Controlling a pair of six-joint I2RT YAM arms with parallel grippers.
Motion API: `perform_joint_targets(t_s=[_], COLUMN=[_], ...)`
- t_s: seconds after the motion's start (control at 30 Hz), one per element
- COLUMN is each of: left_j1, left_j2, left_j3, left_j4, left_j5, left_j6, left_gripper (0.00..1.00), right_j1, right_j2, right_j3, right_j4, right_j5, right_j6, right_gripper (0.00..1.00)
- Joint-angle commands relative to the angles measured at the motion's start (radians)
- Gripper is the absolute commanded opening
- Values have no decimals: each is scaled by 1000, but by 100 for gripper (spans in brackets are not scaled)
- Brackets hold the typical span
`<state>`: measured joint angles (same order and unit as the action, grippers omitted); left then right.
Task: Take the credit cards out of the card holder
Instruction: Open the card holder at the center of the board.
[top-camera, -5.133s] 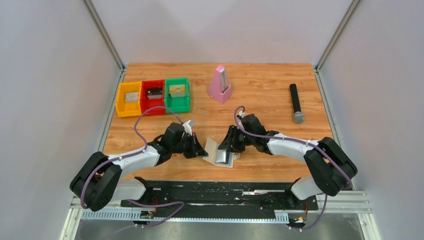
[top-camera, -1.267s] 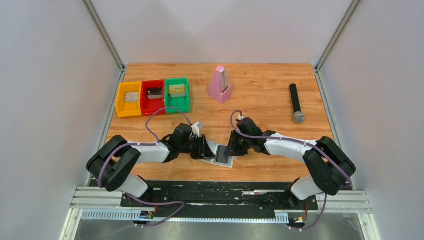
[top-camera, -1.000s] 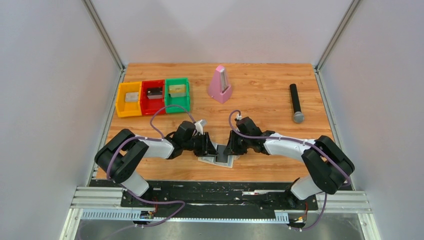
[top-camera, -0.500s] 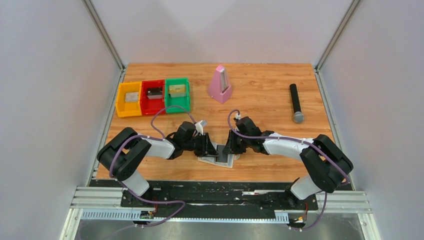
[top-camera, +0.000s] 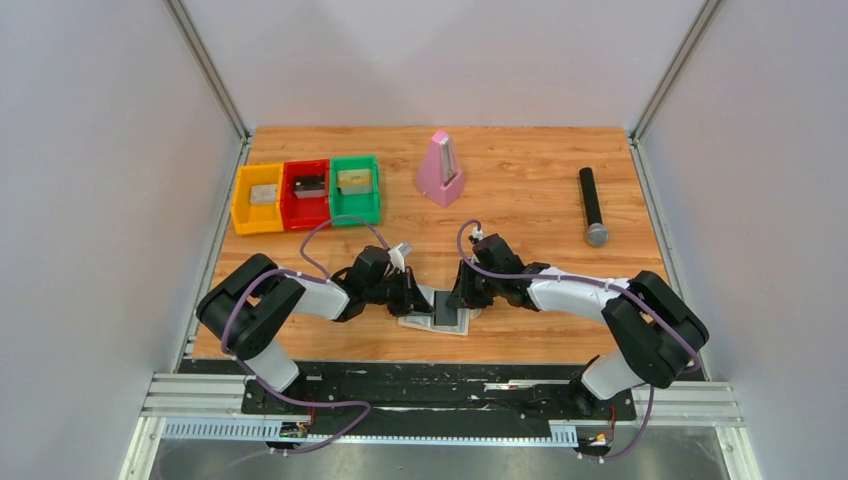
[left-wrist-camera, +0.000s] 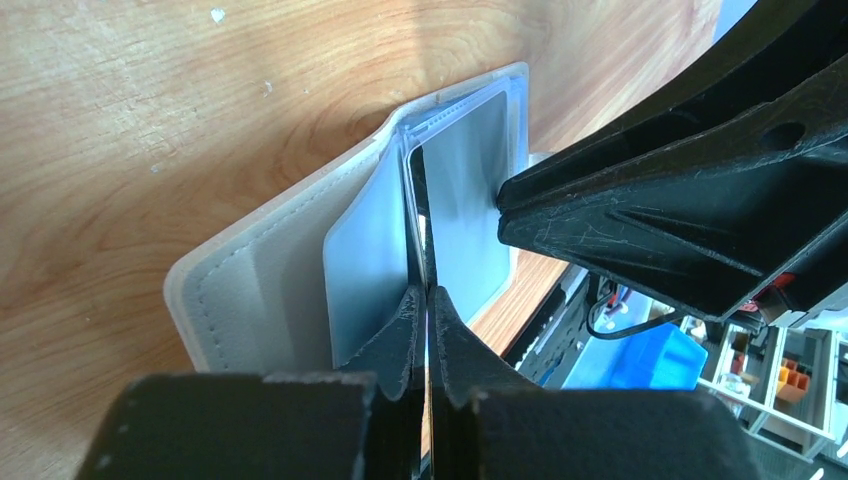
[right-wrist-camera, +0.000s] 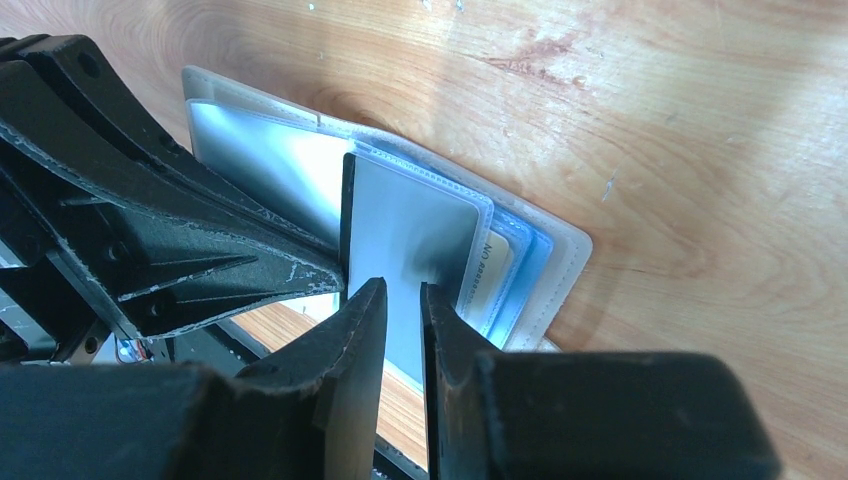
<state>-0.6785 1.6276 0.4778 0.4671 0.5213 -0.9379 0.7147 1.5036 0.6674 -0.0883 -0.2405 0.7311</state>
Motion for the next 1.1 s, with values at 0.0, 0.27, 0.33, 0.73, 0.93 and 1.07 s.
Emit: perform_joint_targets(t_s=[0.0,0.27,0.33,0.73,0.93,1.07], left_j1=[-4,-3,-3,-3,-3,-3], left_j2=[-49,-163,-180,-153,-101,-76], left_j3=[3,-18,-24,12,19,14], left_j4=[-8,-182,-196,-112,-71,-44], left_j5=[-19,-125,-138,-72,-64,-51], left_j6=[35,106,112,103,98,92], left_gripper=[0,0,0,33,39,39], right_j1=[-3,-3,-3,-3,-3,-3], right_j2=[-4,2,8,-82,-82,-59], right_j3=[-34,-55,-58,-10,6,11], right_j4=[-45,-47,-45,-79,-94,-84], right_j5=[64,89,95,33,22,15], right_j6=[-31,-47,-50,-26,6,7], right_gripper=[21,22,22,22,22,22])
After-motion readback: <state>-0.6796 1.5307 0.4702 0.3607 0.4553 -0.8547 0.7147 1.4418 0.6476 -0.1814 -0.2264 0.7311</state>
